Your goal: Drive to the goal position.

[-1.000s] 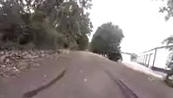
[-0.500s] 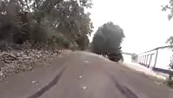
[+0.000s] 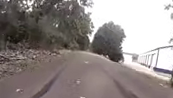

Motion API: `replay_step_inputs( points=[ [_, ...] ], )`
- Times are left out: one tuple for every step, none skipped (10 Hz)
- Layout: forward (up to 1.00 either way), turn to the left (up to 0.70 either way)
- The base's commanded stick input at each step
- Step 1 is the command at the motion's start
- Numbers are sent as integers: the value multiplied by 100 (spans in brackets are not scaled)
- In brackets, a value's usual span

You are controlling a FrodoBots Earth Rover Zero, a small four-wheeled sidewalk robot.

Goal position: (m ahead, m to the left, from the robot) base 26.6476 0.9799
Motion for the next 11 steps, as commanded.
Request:
replay_step_inputs(
  points=[
    [70,0],
    [70,0],
    [70,0],
    [70,0],
    [70,0],
    [70,0],
    [70,0],
    [70,0],
    [70,0],
    [70,0],
    [70,0]
  ],
)
